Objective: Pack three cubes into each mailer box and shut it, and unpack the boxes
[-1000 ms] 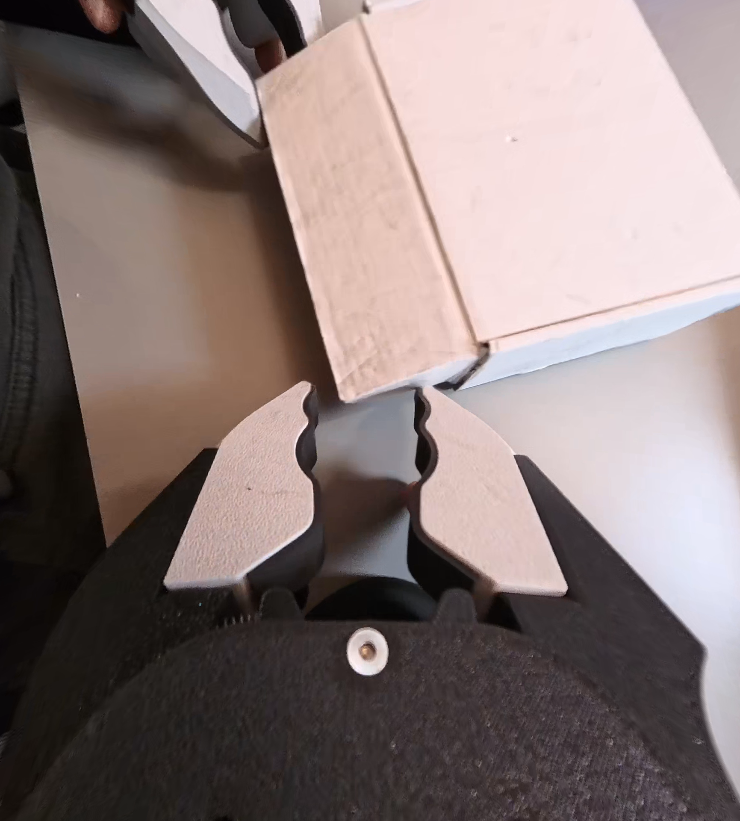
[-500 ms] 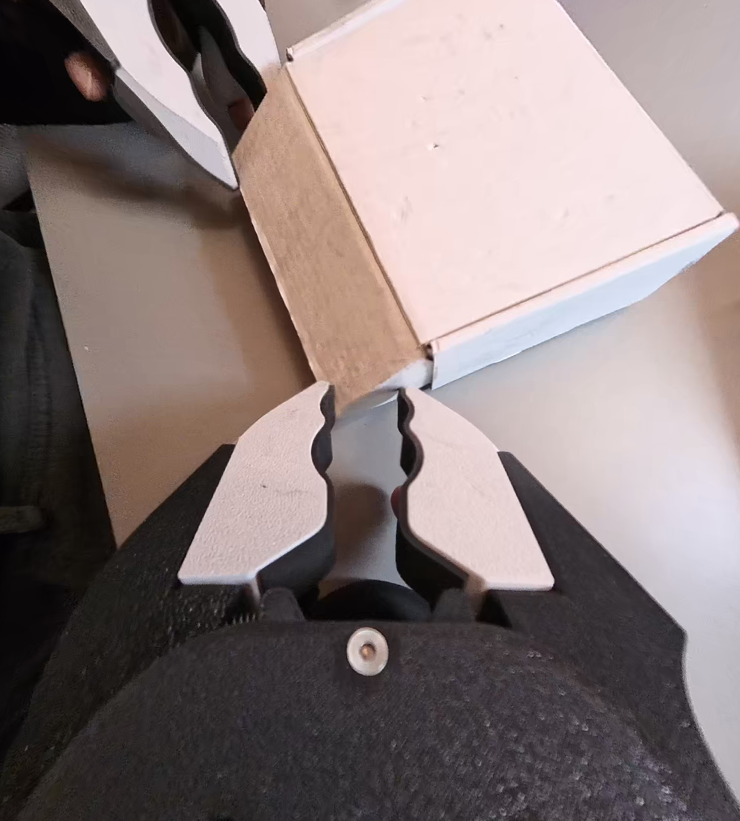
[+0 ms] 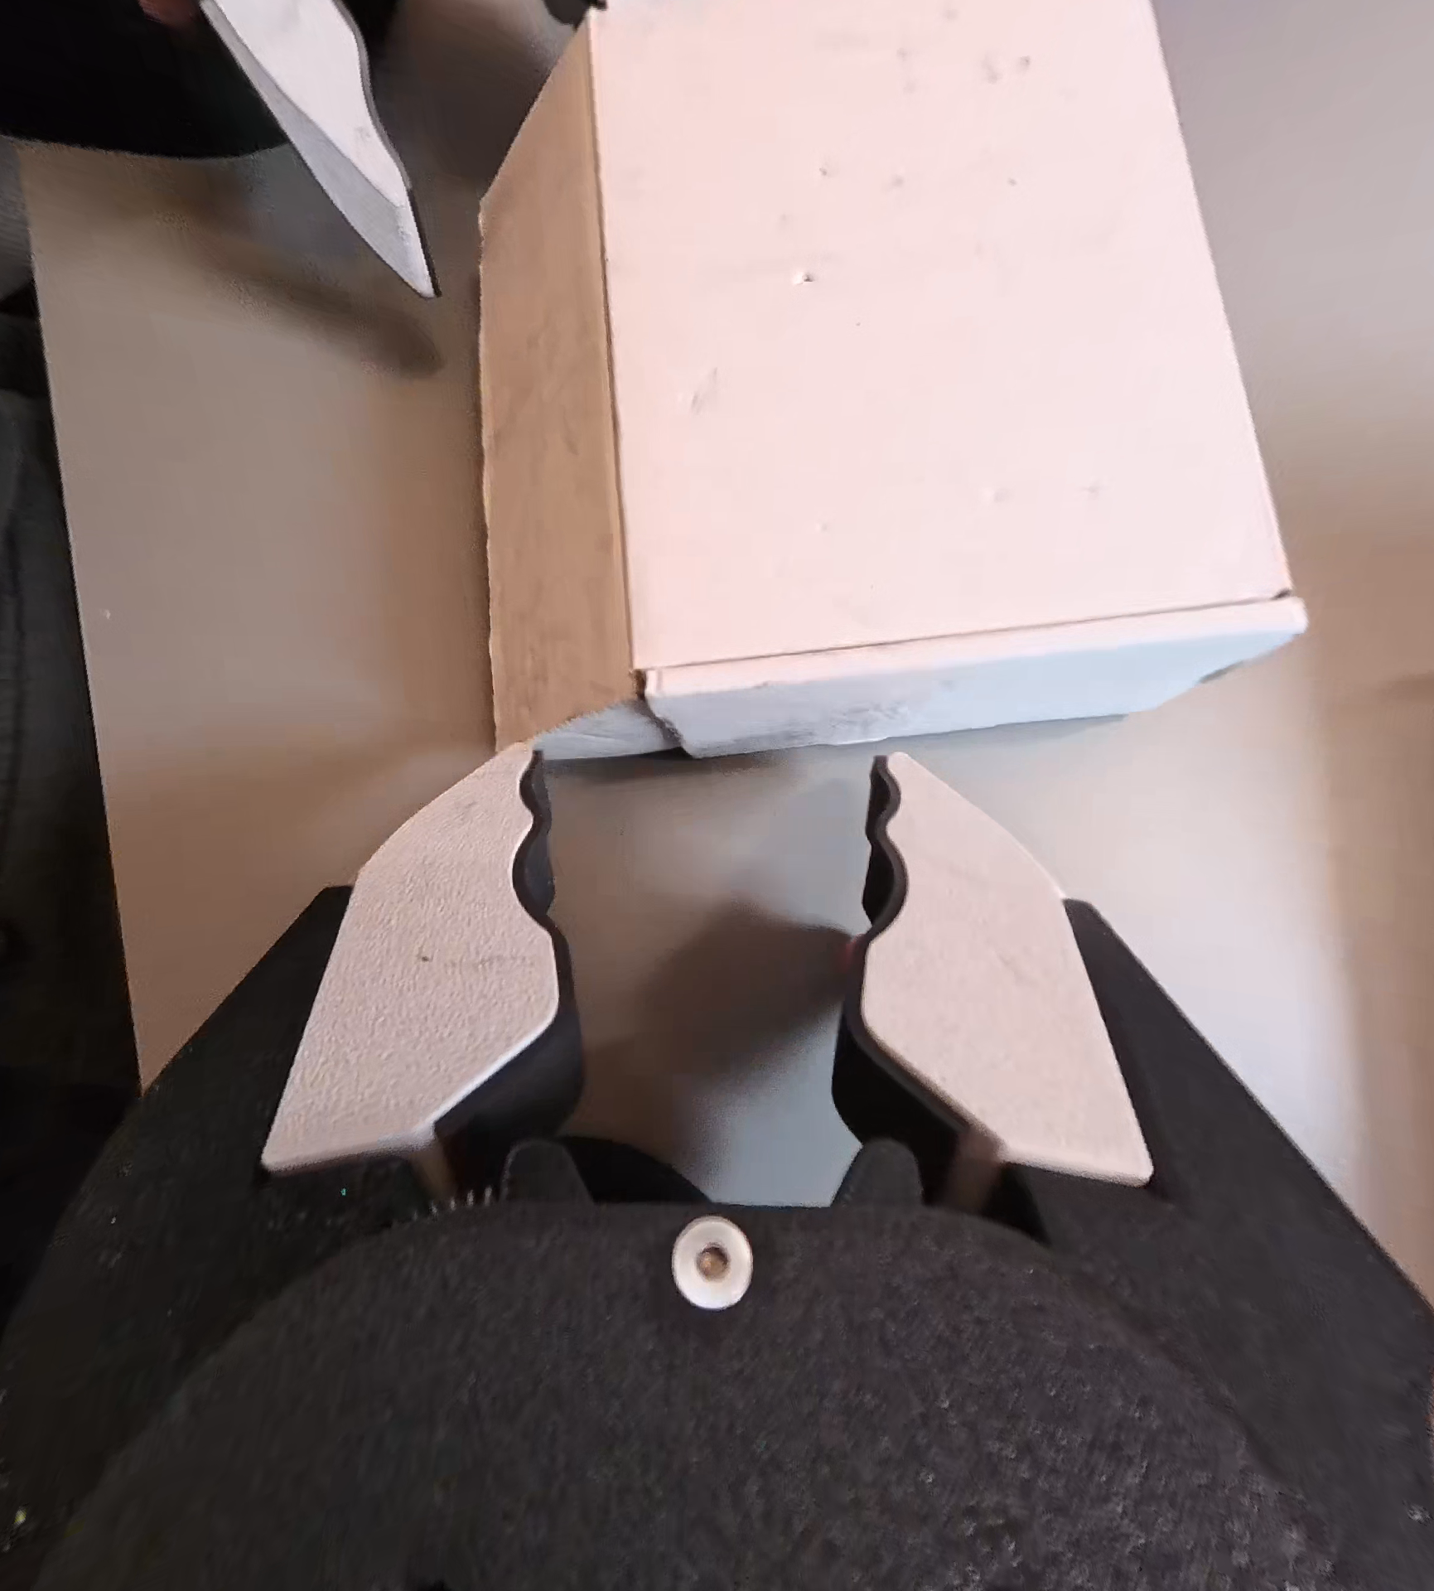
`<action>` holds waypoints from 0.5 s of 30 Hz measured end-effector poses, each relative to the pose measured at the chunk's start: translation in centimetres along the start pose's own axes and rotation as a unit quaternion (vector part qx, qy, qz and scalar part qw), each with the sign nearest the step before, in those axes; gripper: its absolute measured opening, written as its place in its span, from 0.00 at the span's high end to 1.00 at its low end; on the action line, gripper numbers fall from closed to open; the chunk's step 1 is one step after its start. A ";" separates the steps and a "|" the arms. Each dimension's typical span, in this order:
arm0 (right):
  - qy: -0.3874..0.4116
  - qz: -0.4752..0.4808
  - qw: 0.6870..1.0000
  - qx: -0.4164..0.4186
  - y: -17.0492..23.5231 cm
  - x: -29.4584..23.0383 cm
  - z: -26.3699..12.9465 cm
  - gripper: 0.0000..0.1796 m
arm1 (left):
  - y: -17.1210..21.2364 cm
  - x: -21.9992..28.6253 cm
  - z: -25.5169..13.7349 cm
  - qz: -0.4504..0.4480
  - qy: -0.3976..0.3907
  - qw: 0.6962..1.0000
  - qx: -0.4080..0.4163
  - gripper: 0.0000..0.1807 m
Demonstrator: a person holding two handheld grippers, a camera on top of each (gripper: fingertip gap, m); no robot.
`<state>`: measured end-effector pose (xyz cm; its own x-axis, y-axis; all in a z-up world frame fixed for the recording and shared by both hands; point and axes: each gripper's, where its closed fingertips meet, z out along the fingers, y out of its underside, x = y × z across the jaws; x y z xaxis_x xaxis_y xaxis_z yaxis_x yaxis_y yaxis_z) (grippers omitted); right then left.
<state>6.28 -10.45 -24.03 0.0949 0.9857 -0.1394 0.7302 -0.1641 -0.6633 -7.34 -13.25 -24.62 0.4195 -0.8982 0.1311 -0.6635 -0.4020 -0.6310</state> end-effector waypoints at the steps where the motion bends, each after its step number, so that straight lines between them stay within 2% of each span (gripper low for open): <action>1: -0.004 -0.003 1.000 -0.003 0.0 -0.1 0.1 0.60 | 0.3 0.2 -0.1 0.016 0.019 1.000 -0.009 0.64; 4: -0.005 0.001 1.000 -0.011 0.0 -0.1 0.2 0.59 | 0.5 -0.5 -0.6 0.024 0.042 0.999 -0.002 0.66; 10: -0.009 0.002 1.000 -0.024 -0.2 -0.3 0.6 0.57 | 0.1 -2.4 -0.5 0.040 0.062 0.997 0.028 0.60; 15: -0.007 0.000 0.999 -0.032 -0.4 0.0 0.9 0.58 | -0.5 -2.8 0.2 0.063 0.065 0.995 0.049 0.62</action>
<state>5.39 -10.44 -24.43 0.0860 0.9849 -0.1501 0.7719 -0.1611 -0.6150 -8.02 -10.48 -24.84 0.2496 -0.9582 0.1401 -0.6392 -0.2717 -0.7194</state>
